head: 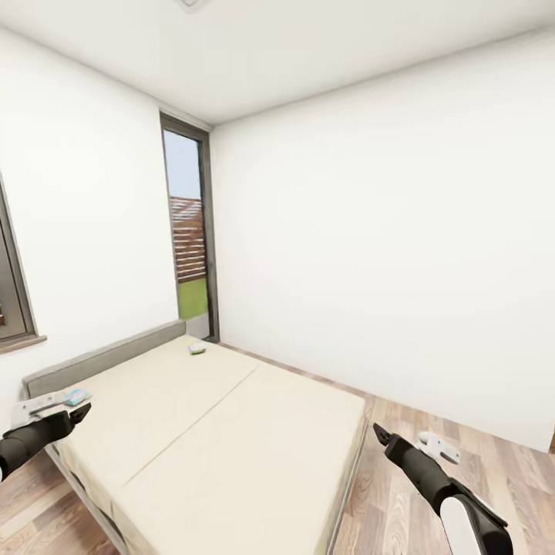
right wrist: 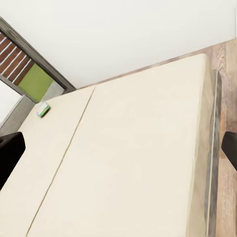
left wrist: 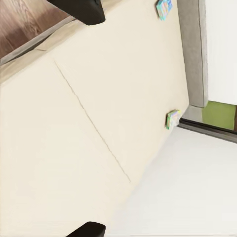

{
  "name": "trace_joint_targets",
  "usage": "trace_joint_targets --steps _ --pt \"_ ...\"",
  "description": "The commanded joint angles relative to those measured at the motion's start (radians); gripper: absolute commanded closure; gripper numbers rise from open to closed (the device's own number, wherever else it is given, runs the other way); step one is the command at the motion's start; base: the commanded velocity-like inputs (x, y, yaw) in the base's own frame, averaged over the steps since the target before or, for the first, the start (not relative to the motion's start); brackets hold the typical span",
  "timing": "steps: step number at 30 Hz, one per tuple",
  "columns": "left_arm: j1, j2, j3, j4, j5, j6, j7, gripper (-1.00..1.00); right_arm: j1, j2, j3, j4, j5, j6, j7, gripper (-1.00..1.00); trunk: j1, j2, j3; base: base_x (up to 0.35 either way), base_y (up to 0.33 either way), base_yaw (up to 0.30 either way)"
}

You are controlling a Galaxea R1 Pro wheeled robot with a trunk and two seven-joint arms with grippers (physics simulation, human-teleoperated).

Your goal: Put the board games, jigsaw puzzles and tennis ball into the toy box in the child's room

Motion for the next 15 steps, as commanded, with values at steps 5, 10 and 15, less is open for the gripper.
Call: trace_joint_targets --steps 5,10,15 --pt "0.000 0.000 0.003 -0.001 0.003 0.006 -0.004 -1.00 -0.001 0.001 -0.002 0.000 -0.010 0.005 -0.002 -1.00 0.000 -0.001 0.004 0.000 0.043 -0.214" --pt "0.000 0.000 0.003 -0.001 0.003 0.006 -0.004 -1.00 -0.001 0.001 -0.002 0.000 -0.010 0.005 -0.002 -1.00 0.000 -0.001 0.007 0.000 0.139 -0.095" --pt "0.000 0.000 0.003 -0.001 0.004 0.006 -0.004 -1.00 -0.001 0.001 -0.002 0.000 -0.010 0.005 -0.002 -1.00 0.000 -0.001 0.007 0.000 0.047 -0.022"
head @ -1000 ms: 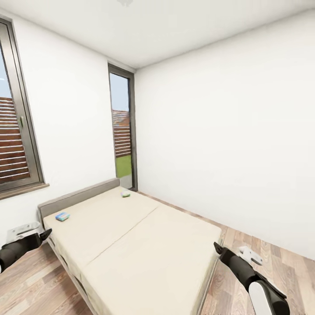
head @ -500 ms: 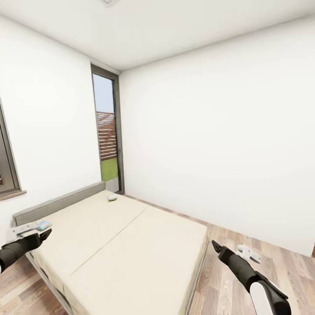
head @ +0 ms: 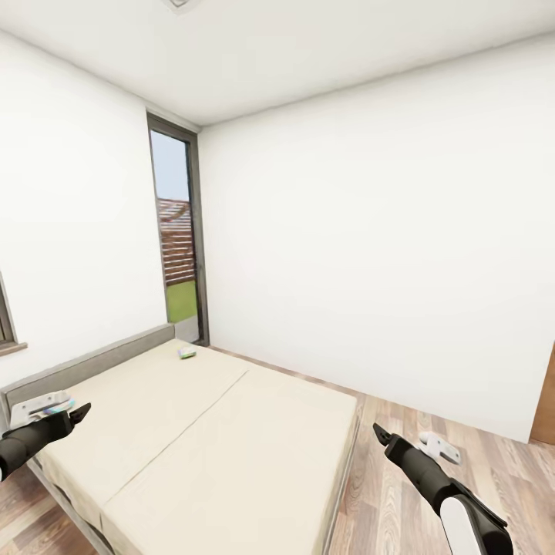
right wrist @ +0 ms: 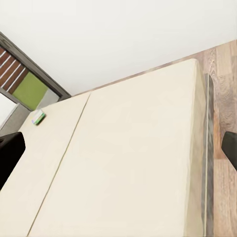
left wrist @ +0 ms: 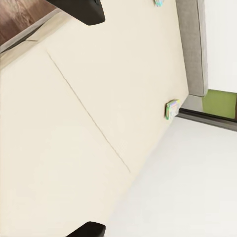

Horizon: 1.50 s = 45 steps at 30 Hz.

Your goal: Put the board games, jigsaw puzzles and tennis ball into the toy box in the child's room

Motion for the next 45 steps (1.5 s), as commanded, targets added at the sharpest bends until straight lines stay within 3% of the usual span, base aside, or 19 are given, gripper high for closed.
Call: trace_joint_targets --steps 1,45 --pt "-0.001 0.000 0.002 0.000 0.003 0.006 -0.004 -1.00 0.000 0.001 -0.002 -0.001 -0.010 0.005 -0.004 -1.00 0.000 -0.001 0.000 0.000 0.019 -0.009" --pt "-0.001 0.000 0.002 0.000 0.003 0.006 -0.004 -1.00 -0.001 0.001 -0.002 -0.001 -0.010 0.005 -0.004 -1.00 0.000 -0.001 -0.052 0.046 0.004 -0.126"
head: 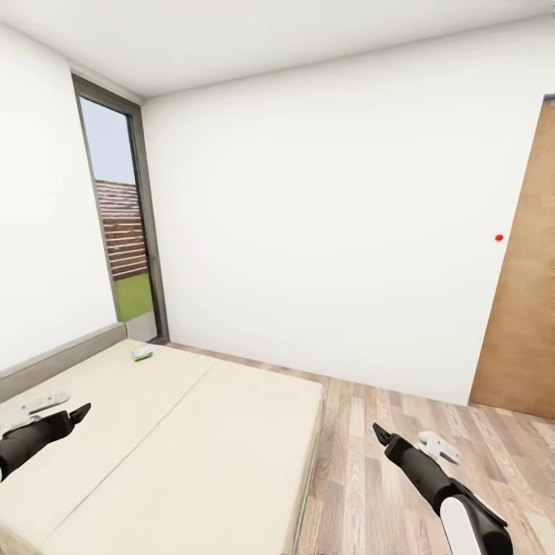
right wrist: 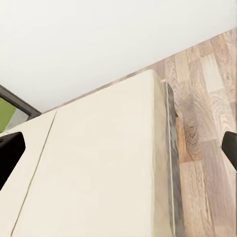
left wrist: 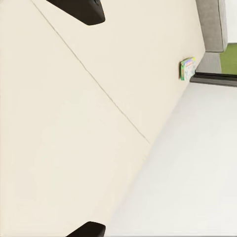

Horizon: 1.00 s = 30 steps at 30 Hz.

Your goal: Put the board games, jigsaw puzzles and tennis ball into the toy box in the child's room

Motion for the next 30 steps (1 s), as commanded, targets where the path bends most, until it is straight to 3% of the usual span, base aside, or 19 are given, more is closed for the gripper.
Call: trace_joint_targets --steps 1,30 --pt "0.000 0.000 0.002 0.000 0.003 0.006 -0.004 -1.00 -0.001 0.001 -0.002 -0.001 -0.010 0.005 -0.004 -1.00 0.000 -0.001 -0.002 0.001 0.077 -0.150" --pt "0.000 0.000 0.001 0.000 0.003 0.006 -0.004 -1.00 0.000 0.001 -0.002 0.000 -0.010 0.005 -0.004 -1.00 0.000 -0.001 -0.040 0.001 0.030 -0.153"
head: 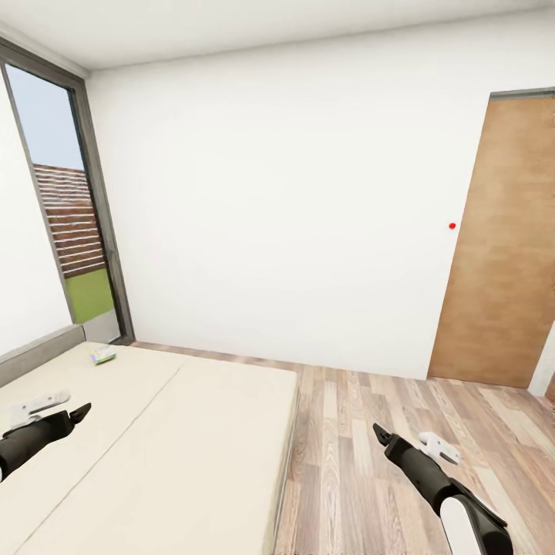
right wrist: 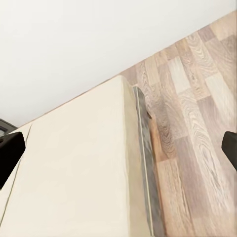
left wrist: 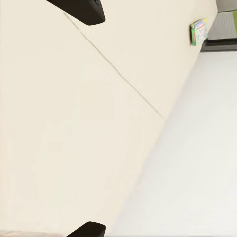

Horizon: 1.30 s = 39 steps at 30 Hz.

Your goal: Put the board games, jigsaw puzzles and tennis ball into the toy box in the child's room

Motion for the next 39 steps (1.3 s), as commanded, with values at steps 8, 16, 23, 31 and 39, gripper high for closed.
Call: trace_joint_targets --steps 8,16,23,31,39 --pt "0.000 0.000 0.003 0.000 0.003 0.006 -0.004 -1.00 -0.001 0.001 -0.002 -0.001 -0.010 0.005 -0.004 -1.00 0.000 -0.001 -0.011 0.047 0.080 -0.155" --pt "0.000 0.000 0.003 -0.001 0.003 0.006 -0.004 -1.00 -0.001 0.001 -0.002 -0.001 -0.010 0.005 -0.004 -1.00 0.000 -0.001 -0.022 0.014 0.044 -0.155" --pt "0.000 0.001 0.003 -0.001 0.003 0.006 -0.004 -1.00 -0.001 0.001 -0.002 -0.002 -0.010 0.005 -0.004 -1.00 0.000 -0.001 -0.031 0.002 0.052 -0.156" --pt "0.000 0.001 0.003 -0.001 0.003 0.006 -0.004 -1.00 -0.001 0.001 -0.001 -0.001 -0.010 0.005 -0.004 -1.00 0.000 -0.001 -0.042 0.000 0.204 -0.159" --pt "0.000 0.001 0.003 -0.001 0.003 0.006 -0.004 -1.00 -0.001 0.001 0.001 -0.002 -0.008 0.004 -0.004 -1.00 0.000 -0.001 -0.051 0.000 0.272 -0.196"
